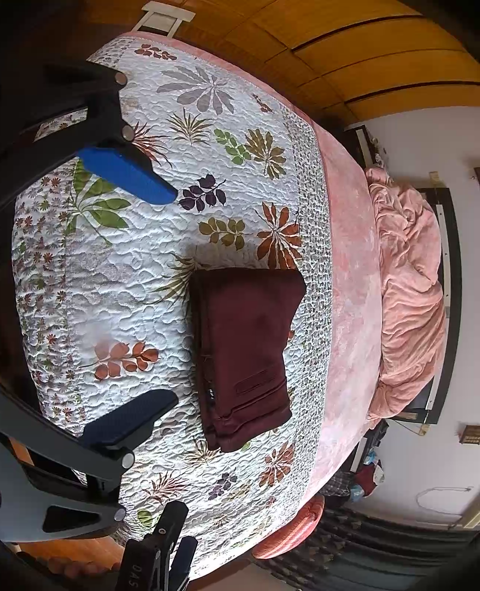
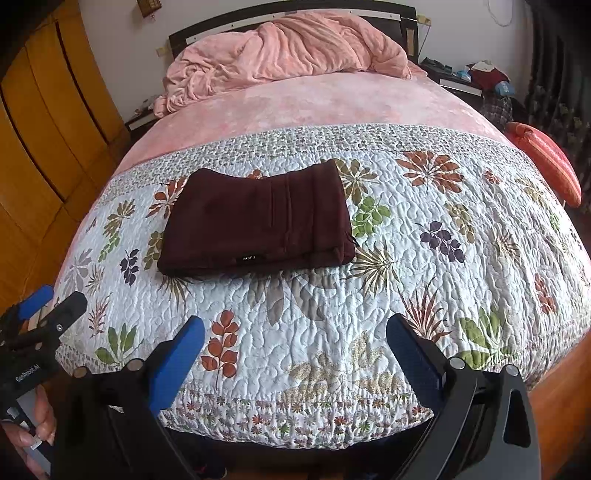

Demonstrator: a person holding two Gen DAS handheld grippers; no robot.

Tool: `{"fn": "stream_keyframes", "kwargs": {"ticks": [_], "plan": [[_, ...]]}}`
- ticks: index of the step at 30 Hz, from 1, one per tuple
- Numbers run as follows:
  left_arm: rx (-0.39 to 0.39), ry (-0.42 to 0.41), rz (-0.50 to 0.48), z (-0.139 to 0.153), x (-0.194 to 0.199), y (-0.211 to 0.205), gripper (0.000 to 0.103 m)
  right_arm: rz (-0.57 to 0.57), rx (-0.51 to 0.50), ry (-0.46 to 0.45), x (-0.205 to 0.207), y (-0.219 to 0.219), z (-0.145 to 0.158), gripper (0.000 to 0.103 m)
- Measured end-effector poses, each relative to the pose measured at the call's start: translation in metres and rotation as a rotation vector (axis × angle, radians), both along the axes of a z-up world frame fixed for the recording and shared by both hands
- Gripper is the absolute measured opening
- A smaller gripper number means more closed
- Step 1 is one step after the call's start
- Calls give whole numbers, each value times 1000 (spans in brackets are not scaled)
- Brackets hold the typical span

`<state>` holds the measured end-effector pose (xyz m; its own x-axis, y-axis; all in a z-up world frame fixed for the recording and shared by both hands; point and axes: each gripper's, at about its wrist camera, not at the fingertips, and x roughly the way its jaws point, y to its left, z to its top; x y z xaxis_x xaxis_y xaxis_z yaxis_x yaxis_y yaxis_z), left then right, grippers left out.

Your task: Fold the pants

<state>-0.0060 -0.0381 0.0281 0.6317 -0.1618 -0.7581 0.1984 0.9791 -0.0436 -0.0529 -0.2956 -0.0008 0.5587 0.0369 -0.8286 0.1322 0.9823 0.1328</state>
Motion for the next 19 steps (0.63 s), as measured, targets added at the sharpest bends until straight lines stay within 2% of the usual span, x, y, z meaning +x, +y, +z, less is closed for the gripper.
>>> {"fn": "stream_keyframes", "kwargs": {"ticks": [19], "plan": [[-3, 42, -15, -11, 10, 3, 100, 8, -3, 13, 3, -5, -4, 99]]}}
